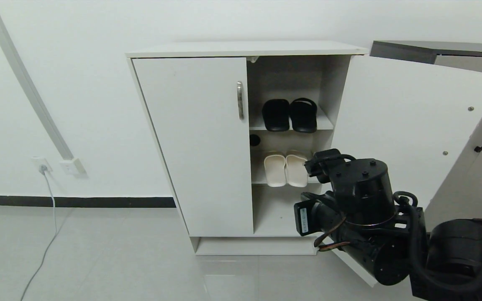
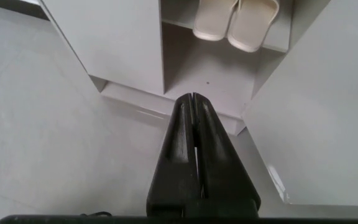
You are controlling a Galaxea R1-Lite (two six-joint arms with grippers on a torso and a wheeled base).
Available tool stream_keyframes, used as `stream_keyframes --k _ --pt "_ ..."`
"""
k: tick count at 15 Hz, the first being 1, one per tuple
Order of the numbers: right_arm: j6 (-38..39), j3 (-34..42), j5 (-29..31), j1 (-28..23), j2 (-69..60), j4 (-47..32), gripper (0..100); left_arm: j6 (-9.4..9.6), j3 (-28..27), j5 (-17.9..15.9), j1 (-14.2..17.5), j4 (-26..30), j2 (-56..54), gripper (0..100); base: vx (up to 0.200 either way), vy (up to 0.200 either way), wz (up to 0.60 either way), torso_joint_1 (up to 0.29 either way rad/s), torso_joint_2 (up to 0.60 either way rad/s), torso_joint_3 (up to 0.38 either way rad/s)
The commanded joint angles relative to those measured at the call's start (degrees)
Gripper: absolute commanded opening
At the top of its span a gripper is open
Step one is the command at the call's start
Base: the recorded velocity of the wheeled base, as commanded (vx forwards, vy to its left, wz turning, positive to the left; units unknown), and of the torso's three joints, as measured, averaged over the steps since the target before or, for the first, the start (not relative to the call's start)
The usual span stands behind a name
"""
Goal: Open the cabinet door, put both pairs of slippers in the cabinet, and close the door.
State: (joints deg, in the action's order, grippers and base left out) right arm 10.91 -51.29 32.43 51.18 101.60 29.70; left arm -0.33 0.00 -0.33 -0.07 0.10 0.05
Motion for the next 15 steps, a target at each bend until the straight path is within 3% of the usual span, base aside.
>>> stream_keyframes --k 1,4,8,15 --pt "-0.1 -0.1 0.0 -0.1 0.3 0.0 0 -0.02 0.0 0.0 0.0 0.0 0.0 0 0.0 0.0 0.0 0.0 0.0 0.0" --pt "-0.1 0.0 0.0 -0.1 0.4 0.0 0 -0.02 0.0 -0.1 0.0 0.0 0.0 0 0.0 0.0 0.0 0.002 -0.17 -0.281" --pt "-0.6 0.0 0.0 0.0 0.4 -0.1 0 -0.02 0.0 -0.1 0.0 0.0 0.0 0 0.0 0.0 0.0 0.034 -0.49 -0.375" --pt "-0.8 0.3 0.1 0.0 0.3 0.0 0 -0.02 0.0 -0.1 0.0 0.0 0.0 0 0.0 0.0 0.0 0.122 -0.46 -0.34"
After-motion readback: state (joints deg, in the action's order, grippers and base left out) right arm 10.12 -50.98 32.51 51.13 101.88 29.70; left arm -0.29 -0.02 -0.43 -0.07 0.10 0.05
